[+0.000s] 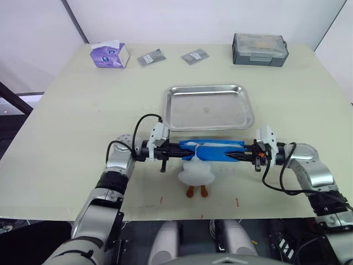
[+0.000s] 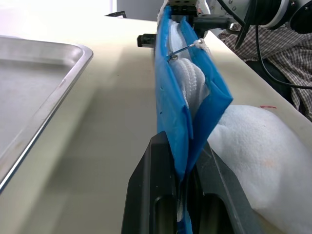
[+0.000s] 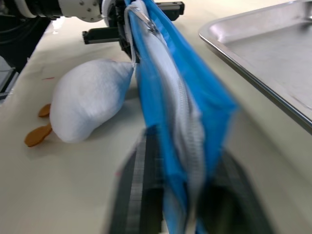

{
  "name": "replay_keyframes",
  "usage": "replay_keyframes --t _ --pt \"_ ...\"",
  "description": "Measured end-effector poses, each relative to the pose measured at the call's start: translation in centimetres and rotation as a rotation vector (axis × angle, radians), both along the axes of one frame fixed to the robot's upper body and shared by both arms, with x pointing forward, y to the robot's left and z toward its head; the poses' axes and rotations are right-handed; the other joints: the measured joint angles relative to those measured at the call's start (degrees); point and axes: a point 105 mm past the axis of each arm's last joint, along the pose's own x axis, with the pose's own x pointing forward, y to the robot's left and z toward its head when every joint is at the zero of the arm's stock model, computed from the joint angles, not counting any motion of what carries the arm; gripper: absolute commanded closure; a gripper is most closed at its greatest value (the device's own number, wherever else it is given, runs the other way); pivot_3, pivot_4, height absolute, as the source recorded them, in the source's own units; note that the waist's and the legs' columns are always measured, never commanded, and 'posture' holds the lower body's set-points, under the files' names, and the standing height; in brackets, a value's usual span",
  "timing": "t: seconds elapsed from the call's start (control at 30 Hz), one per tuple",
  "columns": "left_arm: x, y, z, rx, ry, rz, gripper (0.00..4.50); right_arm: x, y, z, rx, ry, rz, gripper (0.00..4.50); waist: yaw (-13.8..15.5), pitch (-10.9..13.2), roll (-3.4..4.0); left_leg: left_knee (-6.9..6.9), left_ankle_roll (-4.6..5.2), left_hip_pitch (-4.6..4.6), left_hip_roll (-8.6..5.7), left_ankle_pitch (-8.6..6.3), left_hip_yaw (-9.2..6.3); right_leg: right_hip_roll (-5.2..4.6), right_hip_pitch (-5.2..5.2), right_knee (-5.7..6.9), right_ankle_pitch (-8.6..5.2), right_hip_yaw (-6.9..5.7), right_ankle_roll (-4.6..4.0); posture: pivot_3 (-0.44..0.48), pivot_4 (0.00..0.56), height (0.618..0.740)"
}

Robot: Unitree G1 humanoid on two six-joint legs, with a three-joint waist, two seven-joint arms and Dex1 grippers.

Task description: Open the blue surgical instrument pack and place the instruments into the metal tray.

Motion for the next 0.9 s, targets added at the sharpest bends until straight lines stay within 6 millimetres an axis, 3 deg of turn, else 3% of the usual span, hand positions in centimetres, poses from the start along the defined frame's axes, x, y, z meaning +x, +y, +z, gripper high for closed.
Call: replay_keyframes --t 0.07,0.23,0.37,0.5,0.7,0.9 --pt "0.0 0.0 0.0 0.001 0.001 0.000 4.50 0.0 0.0 0.0 0.001 0.002 0.000 4.39 0.0 0.0 0.00 0.00 0.00 0.00 0.00 0.00 0.00 0.00 0.00 0.00 0.00 0.00 0.00 0.000 0.150 0.734" --pt "0.2 0.2 0.0 0.006 0.028 0.014 2.64 0.0 0.2 -0.1 0.011 0.007 0.003 4.50 -0.1 0.0 0.00 0.00 0.00 0.02 0.00 0.00 -0.01 0.01 0.00 0.02 0.00 0.01 0.00 0.000 0.150 0.734" --pt "0.2 0.6 -0.1 0.018 0.044 0.025 1.39 0.2 0.2 -0.1 0.013 0.006 -0.003 4.50 -0.1 0.0 0.00 0.00 0.00 0.02 0.00 0.00 -0.01 0.00 0.00 0.04 0.00 0.02 0.00 0.000 0.150 0.734" --pt "0.2 1.9 0.5 0.025 0.063 0.049 0.05 0.6 0.0 0.0 0.014 0.003 -0.012 4.50 -0.1 0.0 0.00 0.01 0.00 0.02 0.00 0.00 -0.02 0.01 -0.01 0.05 0.00 0.02 0.00 0.000 0.150 0.734" --pt "-1.6 4.9 0.6 0.022 0.162 0.097 0.05 0.8 -0.3 0.0 0.015 -0.007 -0.020 4.50 -0.1 0.0 0.02 0.00 0.00 0.05 0.04 0.00 -0.14 0.02 -0.02 0.08 0.00 0.07 0.00 0.000 0.150 0.734" --pt "-3.7 4.3 1.0 -0.003 0.242 0.041 0.05 0.8 -0.4 0.0 0.014 -0.014 -0.015 4.50 -0.1 0.0 0.03 0.00 0.00 0.06 0.05 -0.01 -0.12 0.01 -0.02 0.07 0.00 0.10 0.00 0.000 0.150 0.734"
